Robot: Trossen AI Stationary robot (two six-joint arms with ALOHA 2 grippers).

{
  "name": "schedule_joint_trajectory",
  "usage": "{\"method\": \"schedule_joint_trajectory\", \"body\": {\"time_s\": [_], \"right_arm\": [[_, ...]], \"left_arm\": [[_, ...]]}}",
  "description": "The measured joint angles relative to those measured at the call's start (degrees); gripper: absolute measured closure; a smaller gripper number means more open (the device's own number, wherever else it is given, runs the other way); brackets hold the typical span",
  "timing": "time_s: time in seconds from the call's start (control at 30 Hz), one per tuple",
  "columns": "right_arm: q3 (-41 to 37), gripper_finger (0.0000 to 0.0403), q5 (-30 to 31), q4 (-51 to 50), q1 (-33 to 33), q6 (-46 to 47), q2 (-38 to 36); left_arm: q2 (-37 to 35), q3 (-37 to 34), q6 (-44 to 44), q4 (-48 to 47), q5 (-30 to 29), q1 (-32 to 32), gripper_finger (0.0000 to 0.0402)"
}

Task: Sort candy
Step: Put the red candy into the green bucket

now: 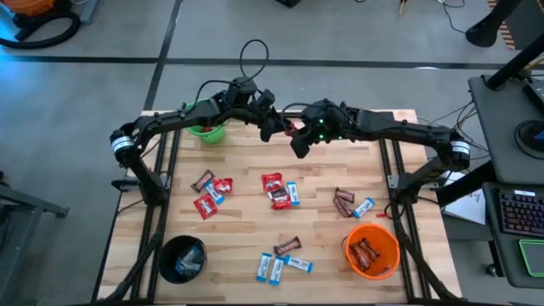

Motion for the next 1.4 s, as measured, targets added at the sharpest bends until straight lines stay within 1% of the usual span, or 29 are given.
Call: {"method": "schedule_joint_trajectory", "body": {"time_s": [0.23,0.43,0.6,0.87,0.97,1.07,1.2,1.3,1.4], "right_arm": [[3.3,0.0381,1.2,-3.5,0.0,-0.1,0.0],[3.4,0.0381,3.2,-7.3,0.0,0.0,0.0],[3.2,0.0393,5.4,-10.0,0.0,0.1,0.1],[3.1,0.0394,5.5,-10.6,0.0,0.0,0.1],[3.0,0.0394,5.5,-13.7,-0.2,0.0,0.1],[1.5,0.0394,5.5,-17.5,-0.2,0.1,0.1],[-3.1,0.0393,4.8,-20.0,-0.2,0.7,0.2],[-6.8,0.0384,1.7,-19.3,-0.2,1.2,0.2],[-10.3,0.0366,-1.3,-16.2,-0.1,1.4,0.2]], "left_arm": [[0.0,0.0,0.0,0.0,0.0,0.0,0.0259],[0.0,0.1,0.0,0.0,0.0,0.0,0.0259],[0.0,0.3,0.0,0.0,0.0,0.0,0.0259],[0.0,0.3,0.0,-0.3,0.0,0.0,0.0259],[0.0,0.3,0.3,-2.6,0.3,0.0,0.0259],[0.0,0.3,2.0,-7.0,1.1,0.0,0.0259],[0.0,0.3,4.0,-12.1,1.1,0.0,0.0259],[0.0,0.3,4.8,-14.3,1.2,-0.1,0.0259],[0.0,0.3,5.9,-15.9,1.2,-0.1,0.0259]]}}
